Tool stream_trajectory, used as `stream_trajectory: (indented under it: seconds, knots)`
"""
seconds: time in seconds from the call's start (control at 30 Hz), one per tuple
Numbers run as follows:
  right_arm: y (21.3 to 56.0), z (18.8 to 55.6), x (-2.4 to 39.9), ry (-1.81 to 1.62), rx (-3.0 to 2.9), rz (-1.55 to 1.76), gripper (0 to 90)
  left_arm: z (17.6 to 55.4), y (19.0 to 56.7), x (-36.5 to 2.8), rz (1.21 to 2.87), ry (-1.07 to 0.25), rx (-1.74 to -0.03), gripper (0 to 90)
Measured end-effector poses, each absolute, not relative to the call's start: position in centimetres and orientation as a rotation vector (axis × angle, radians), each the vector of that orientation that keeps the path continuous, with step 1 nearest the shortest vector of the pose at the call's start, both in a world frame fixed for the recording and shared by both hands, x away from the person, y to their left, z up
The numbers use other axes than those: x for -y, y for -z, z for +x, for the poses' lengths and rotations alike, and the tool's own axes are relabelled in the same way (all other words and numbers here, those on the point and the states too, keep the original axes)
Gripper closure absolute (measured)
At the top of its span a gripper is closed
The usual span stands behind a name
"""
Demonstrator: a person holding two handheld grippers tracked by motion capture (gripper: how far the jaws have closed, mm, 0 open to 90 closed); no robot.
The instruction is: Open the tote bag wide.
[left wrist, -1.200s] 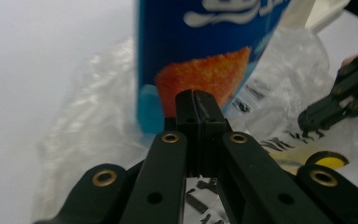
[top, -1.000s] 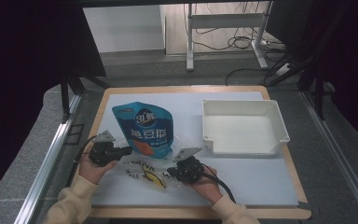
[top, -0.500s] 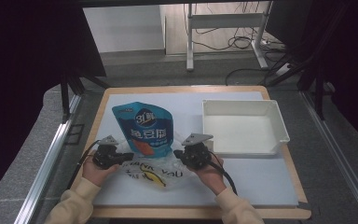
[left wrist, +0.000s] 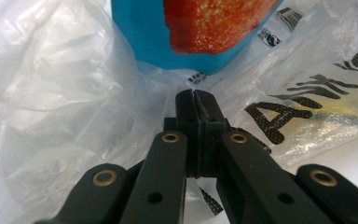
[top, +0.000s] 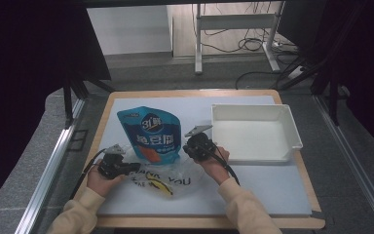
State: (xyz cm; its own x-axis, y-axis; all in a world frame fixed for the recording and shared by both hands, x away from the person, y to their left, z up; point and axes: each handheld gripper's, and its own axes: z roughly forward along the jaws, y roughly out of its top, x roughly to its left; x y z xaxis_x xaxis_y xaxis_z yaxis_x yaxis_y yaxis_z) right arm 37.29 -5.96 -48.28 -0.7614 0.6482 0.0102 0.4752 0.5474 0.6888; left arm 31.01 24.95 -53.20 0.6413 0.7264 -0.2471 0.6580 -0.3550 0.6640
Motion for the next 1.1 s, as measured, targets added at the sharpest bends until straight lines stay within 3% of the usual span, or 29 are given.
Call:
stream_trajectory:
  seconds: [0.43,1.1]
  knots:
    - [49.0,39.2,5.3,-0.864,-2.47,1.056,88.8,30.0,53.9,-25.2,2.116,-0.081,-1.075,90.0]
    - [49.4,38.3,5.2,-0.835,-2.398,1.007,88.8,28.8,54.2,-25.8,2.109,-0.041,-1.082,90.0]
